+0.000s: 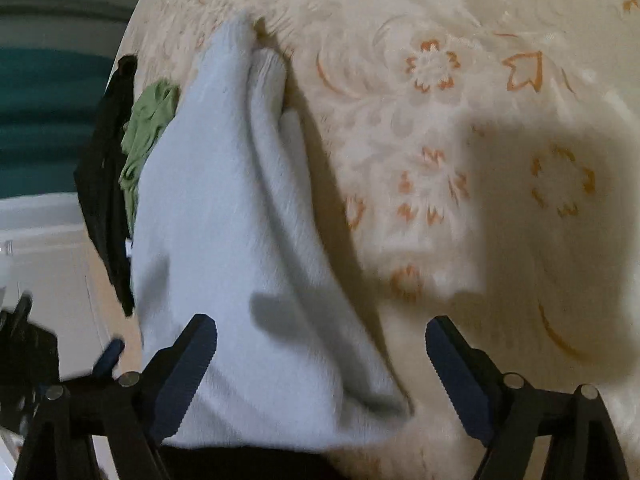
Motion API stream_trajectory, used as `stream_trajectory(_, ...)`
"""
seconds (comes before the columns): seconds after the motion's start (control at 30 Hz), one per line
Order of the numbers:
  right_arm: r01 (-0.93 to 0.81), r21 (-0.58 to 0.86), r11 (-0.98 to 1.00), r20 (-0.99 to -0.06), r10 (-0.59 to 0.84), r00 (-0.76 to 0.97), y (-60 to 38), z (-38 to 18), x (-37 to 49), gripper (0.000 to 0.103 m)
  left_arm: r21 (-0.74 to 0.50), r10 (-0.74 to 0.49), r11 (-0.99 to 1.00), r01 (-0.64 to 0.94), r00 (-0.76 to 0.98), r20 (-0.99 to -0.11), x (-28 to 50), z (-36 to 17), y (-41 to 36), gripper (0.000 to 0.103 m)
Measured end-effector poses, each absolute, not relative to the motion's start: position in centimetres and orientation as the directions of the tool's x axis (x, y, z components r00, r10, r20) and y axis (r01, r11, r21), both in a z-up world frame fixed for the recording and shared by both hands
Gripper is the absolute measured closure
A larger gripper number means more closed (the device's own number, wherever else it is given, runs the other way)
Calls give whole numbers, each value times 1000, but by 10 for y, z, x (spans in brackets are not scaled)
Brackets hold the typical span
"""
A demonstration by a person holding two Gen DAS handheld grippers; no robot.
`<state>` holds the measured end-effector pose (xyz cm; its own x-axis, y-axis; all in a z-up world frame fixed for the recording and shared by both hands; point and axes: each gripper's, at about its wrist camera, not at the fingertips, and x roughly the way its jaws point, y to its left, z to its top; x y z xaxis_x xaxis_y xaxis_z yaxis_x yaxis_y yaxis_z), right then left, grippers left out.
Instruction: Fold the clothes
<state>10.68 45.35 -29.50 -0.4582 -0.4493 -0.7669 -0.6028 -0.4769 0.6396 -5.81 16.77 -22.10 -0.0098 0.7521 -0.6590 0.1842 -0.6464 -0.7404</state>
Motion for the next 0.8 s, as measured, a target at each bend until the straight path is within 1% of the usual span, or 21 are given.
stream_trajectory(0.1,-559,637,-530,-771,-449,-452,455,-302,77,13,-713,723,-681,166,-2,-691,-59,-221,178,2)
stream_trajectory(0.2,-541,643,-541,-765,-485,-424,461,-315,54,13,-671,680,-728,143,20,-733,-67,-223,192,2)
stream_trajectory(0.3,-510,664,-547,-746,-530,-404,459,-321,41,13,-560,568,-818,133,30,-823,-82,-232,207,2)
stream_trajectory(0.43,-464,689,-556,-723,-568,-393,449,-338,20,8,-462,472,-875,148,40,-881,-103,-252,213,2)
stream_trajectory(0.5,-437,705,-559,-709,-582,-398,447,-339,14,1,-426,439,-891,155,59,-897,-109,-261,213,2)
stream_trajectory(0.57,-400,706,-585,-708,-594,-381,442,-338,5,1,-408,425,-897,169,75,-902,-114,-270,211,2)
stream_trajectory(0.63,-346,714,-608,-700,-627,-343,430,-337,-11,5,-398,418,-900,179,85,-905,-117,-277,208,2)
stream_trajectory(0.67,-317,720,-617,-694,-644,-323,423,-337,-19,5,-400,420,-898,182,88,-903,-117,-279,205,2)
stream_trajectory(0.73,-291,692,-660,-722,-632,-282,407,-339,-37,2,-403,425,-896,188,94,-901,-118,-284,200,2)
stream_trajectory(0.8,-290,690,-663,-723,-626,-291,402,-339,-44,0,-429,454,-878,211,89,-886,-119,-287,190,2)
